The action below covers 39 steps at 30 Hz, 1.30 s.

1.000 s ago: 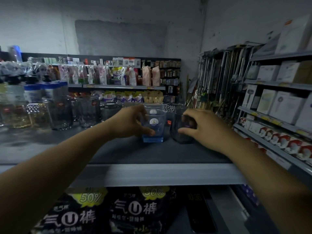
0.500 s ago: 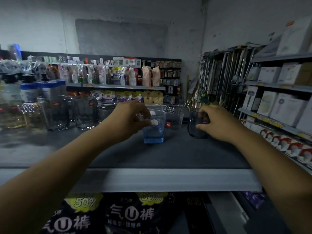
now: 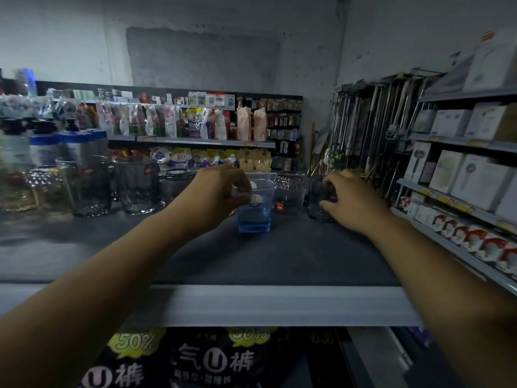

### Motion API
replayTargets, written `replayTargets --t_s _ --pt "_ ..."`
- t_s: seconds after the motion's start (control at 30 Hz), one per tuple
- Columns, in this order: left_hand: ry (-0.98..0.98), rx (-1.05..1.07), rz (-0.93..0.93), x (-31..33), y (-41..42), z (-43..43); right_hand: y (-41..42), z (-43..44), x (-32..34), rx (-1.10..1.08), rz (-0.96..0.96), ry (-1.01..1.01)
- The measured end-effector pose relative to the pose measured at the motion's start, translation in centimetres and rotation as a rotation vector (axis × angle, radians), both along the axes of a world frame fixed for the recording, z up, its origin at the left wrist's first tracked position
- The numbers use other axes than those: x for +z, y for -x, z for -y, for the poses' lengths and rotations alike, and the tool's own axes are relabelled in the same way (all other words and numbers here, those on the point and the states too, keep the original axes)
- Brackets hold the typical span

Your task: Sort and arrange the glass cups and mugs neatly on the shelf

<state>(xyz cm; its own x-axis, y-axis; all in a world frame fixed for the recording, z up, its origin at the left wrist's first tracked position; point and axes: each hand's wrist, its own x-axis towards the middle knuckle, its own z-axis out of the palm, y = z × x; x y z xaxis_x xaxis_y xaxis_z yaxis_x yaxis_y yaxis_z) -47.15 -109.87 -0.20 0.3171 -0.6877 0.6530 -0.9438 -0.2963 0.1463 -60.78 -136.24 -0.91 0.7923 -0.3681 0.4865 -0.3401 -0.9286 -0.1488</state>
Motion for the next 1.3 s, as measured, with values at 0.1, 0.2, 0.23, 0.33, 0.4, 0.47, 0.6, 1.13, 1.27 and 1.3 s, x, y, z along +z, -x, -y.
replayTargets --t_s 0.1,0.2,0.23,0.33,0.4,0.47,0.6,1.13,1.27,1.3 --pt "0.012 -0.001 -0.001 -0.2 -0.4 -0.2 -0.3 -0.1 -0.2 -0.001 0.004 -0.009" --pt "0.016 0.006 -0.014 -0.3 -0.3 -0.2 -0.3 -0.4 -0.2 -0.004 0.004 -0.018" --pt "0.011 0.017 -0.015 -0.3 -0.2 -0.2 -0.2 -0.7 -0.1 -0.004 -0.001 -0.018" --pt "-0.001 0.045 -0.034 -0.2 0.9 -1.0 1.0 -1.9 0.4 0.017 0.007 -0.023" --pt "0.045 0.032 -0.058 -0.2 2.5 -2.4 2.5 -3.3 0.8 0.042 0.056 -0.015" --pt "0.142 -0.011 -0.092 -0.6 4.9 -4.2 4.3 -5.4 0.9 0.086 0.142 -0.001" --pt "0.335 -0.044 -0.146 -2.6 9.6 -8.2 8.1 -11.0 -1.1 0.237 0.314 -0.109" --pt "0.523 0.575 -0.497 -20.6 26.9 -20.7 12.8 -26.8 -16.8 1.004 0.148 -0.519" --pt "0.539 0.82 -0.528 -27.2 33.1 -25.0 13.7 -31.1 -23.8 1.12 -0.105 -0.562" --pt "0.556 0.88 -0.545 -28.8 34.9 -26.1 14.2 -32.2 -25.6 1.146 -0.171 -0.567"
